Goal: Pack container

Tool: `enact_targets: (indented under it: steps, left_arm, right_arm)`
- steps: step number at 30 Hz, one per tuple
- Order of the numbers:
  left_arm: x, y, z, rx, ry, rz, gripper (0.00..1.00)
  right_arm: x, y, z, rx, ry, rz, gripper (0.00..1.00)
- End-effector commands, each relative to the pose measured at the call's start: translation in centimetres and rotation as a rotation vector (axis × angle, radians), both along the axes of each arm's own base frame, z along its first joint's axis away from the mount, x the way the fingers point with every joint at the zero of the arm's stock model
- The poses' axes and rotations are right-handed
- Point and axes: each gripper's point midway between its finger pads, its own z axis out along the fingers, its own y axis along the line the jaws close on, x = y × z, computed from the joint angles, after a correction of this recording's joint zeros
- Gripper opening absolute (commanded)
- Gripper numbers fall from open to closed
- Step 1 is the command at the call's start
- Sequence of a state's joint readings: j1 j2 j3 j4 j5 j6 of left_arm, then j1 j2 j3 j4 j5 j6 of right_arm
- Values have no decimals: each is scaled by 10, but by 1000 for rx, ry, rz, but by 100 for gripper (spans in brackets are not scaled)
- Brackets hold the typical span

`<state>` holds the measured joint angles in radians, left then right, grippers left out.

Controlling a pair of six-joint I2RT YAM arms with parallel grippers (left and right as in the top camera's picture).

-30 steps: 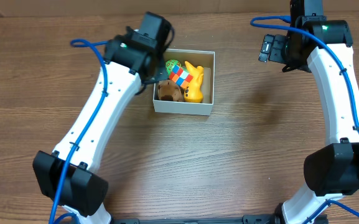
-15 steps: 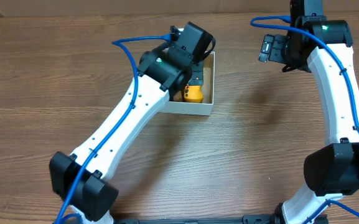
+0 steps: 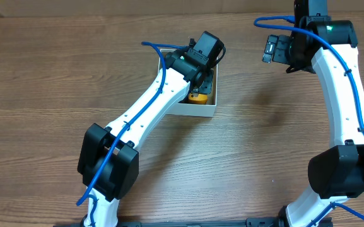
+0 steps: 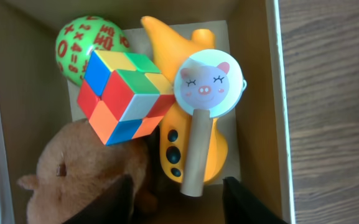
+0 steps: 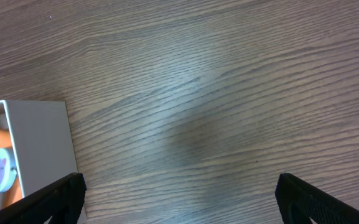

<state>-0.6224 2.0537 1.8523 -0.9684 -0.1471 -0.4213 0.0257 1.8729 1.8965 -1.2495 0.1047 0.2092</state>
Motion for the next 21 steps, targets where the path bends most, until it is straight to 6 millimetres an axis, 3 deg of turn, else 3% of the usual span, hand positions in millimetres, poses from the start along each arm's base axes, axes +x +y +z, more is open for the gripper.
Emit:
enact_targets:
  steps: [1, 4, 6, 11, 17, 21]
  left_arm:
    - [4, -3, 47, -37, -90, -63, 72]
    - [12, 10, 83, -53, -165, -46, 89]
    - [21, 34, 115, -41, -242, 15, 100]
    - [36, 109, 166, 16, -372, 194, 100]
    - [46, 197, 186, 60, -413, 390, 100]
    - [48, 240, 186, 81, -405, 481, 100]
  right_arm:
    - [2, -4, 16, -2, -43, -15, 100]
    - [2, -4, 16, -2, -44, -15, 100]
    - [2, -4, 16, -2, -43, -15, 100]
    - [2, -4, 15, -2, -43, -15, 100]
    - [2, -4, 16, -2, -43, -15, 100]
    - [2, -4, 16, -2, -43, -15, 100]
